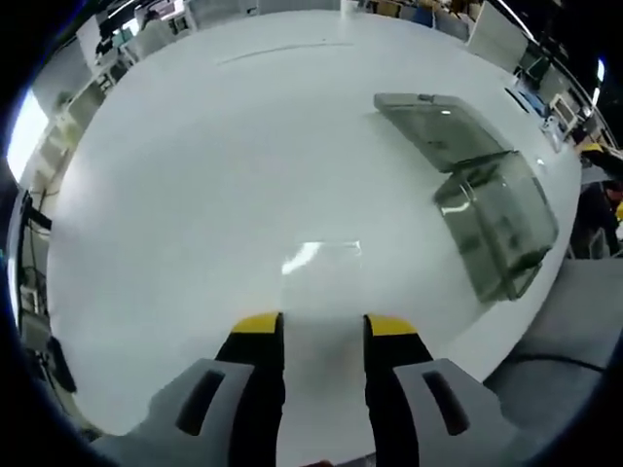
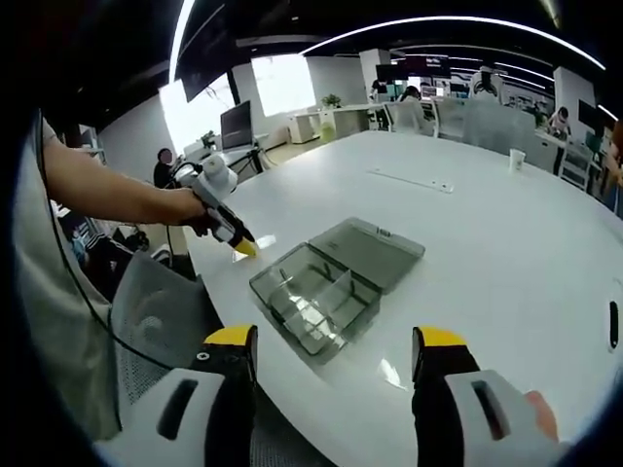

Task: Insert the divider into the dual guide fixture by aligning both edges with the guide slots and pushing it downward to the bottom, including one-sided entry, uneven engagement, binding, and posture correction.

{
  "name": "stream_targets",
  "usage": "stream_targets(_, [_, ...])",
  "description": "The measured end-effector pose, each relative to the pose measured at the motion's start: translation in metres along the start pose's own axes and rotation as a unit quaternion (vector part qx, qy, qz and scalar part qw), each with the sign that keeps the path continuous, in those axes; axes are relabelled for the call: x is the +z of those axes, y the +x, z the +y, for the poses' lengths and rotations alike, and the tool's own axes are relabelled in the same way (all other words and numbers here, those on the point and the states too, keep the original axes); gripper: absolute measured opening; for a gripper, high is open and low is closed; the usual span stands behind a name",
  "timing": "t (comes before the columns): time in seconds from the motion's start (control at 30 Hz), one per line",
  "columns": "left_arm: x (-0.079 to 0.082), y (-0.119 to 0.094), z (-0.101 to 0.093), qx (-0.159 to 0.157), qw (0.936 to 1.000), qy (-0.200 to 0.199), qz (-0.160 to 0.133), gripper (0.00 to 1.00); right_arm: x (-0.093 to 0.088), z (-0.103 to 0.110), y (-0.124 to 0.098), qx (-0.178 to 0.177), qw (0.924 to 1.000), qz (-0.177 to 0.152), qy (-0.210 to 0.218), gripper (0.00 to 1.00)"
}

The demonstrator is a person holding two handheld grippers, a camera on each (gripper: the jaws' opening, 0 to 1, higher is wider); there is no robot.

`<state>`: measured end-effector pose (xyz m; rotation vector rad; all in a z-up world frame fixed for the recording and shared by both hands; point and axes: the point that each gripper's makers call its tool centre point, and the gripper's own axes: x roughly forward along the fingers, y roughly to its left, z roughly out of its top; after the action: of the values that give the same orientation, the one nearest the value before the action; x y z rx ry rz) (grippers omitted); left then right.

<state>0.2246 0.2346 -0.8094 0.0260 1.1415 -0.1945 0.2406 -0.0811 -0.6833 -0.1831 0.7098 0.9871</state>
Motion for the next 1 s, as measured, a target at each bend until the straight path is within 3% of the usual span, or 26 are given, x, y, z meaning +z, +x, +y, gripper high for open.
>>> stream_targets(0.5, [-0.011, -0.018, -0.019, -0.038, 0.9964, -0.048, -0.059, 0.28, 0.01, 0.01, 0.009, 0.02, 0.9996, 0.004, -0.021, 0.62])
stream_targets(0.73, [-0.008, -0.03, -0.035, -0.059, 0.9923, -0.058, -0.092, 0.28, 0.017, 0.016, 0.011, 0.031, 0.999, 0.002, -0.032, 0.62])
stream_targets(1.0, [0.007, -0.051, -0.055, -0.086, 0.9854, -0.056, -0.136, 0.28, 0.028, 0.023, 0.007, 0.047, 0.998, -0.007, -0.043, 0.62])
